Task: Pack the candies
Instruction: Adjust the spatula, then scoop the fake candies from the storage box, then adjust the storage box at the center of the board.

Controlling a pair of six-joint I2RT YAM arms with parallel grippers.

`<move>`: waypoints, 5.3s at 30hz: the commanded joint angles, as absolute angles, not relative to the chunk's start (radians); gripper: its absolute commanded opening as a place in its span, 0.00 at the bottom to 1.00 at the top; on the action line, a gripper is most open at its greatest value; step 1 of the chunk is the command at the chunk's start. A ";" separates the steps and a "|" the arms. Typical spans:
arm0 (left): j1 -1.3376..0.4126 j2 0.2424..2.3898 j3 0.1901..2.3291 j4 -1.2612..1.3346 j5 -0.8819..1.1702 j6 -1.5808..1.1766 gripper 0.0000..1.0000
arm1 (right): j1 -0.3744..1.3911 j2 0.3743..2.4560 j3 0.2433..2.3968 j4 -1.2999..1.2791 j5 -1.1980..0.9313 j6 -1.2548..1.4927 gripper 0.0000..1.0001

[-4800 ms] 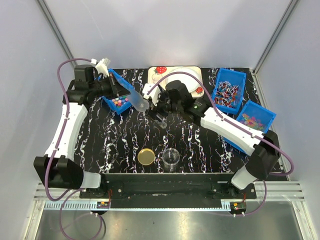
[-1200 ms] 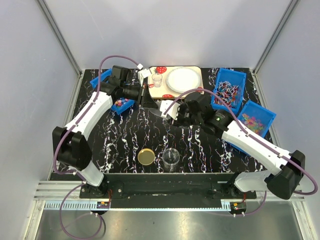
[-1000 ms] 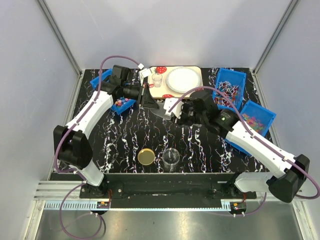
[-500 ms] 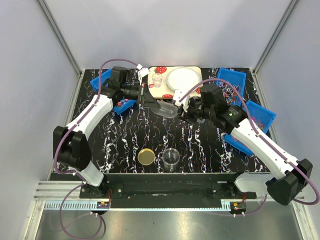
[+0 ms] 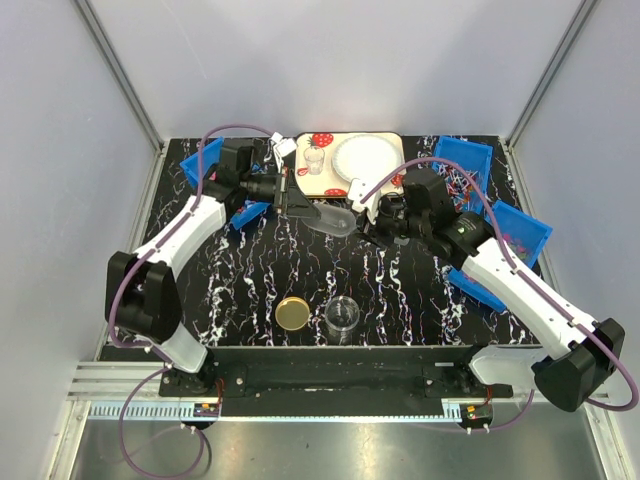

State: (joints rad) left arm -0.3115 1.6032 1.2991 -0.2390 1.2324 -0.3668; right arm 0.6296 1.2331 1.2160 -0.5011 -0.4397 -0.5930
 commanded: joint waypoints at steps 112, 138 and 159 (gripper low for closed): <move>0.054 2.321 2.195 -0.681 -0.187 0.252 0.94 | 0.641 1.127 1.132 -0.459 -0.520 -0.586 0.00; 0.052 2.217 2.146 -0.911 -0.073 0.236 0.68 | 0.643 1.100 1.135 -0.465 -0.526 -0.583 0.00; 0.037 2.293 2.128 -0.868 -0.123 0.248 0.72 | 0.643 1.106 1.134 -0.466 -0.520 -0.584 0.00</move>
